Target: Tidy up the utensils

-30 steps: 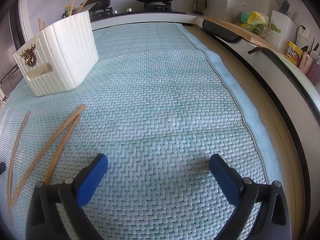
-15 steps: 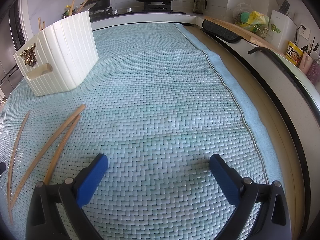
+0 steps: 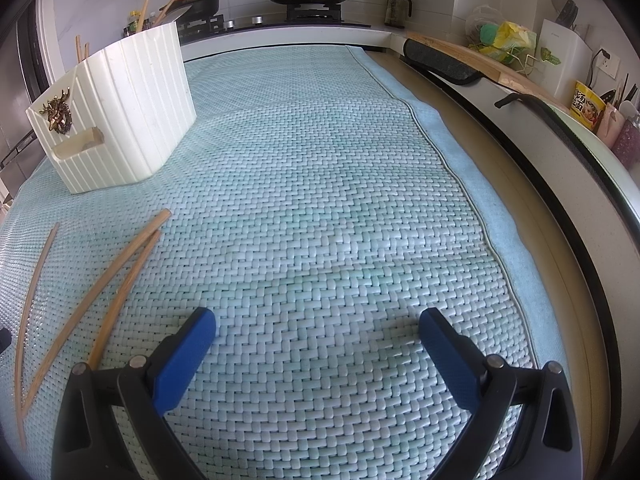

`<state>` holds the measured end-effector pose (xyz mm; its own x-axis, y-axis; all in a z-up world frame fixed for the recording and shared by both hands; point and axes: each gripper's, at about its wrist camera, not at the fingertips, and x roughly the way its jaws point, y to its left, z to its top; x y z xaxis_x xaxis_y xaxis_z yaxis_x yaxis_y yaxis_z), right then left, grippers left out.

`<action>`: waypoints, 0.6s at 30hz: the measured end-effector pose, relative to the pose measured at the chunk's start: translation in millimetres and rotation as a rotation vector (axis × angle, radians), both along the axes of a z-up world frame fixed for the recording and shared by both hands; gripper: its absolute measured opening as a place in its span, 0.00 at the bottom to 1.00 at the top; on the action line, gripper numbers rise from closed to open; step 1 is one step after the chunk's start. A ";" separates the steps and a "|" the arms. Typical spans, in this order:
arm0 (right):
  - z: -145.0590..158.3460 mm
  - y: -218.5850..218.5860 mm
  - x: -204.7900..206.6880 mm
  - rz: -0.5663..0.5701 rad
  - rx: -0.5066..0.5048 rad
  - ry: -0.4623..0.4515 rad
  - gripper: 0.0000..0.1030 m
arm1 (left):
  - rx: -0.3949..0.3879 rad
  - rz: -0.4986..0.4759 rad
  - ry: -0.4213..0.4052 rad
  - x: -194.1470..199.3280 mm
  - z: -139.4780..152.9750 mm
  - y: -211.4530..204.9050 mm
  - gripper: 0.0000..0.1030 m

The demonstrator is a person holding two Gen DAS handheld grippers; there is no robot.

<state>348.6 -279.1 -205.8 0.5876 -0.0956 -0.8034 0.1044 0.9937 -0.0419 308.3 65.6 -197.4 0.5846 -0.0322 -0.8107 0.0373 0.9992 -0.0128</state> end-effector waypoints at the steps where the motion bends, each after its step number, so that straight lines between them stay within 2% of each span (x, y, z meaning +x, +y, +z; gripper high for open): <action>1: 0.0 -1.0 -0.2 -0.001 0.003 0.000 1.00 | 0.000 0.000 0.000 -1.0 0.1 -0.5 1.00; 11: 2.9 -3.1 -3.1 -0.010 0.016 -0.001 1.00 | -0.016 -0.030 0.008 -9.6 5.0 -0.7 1.00; 15: 22.3 -2.8 -25.6 -0.003 0.110 -0.078 0.99 | -0.126 -0.012 -0.007 -12.8 14.5 11.9 1.00; 18: 34.0 7.8 -33.0 0.048 0.156 -0.085 0.99 | -0.176 -0.002 -0.025 -12.7 23.5 13.1 1.00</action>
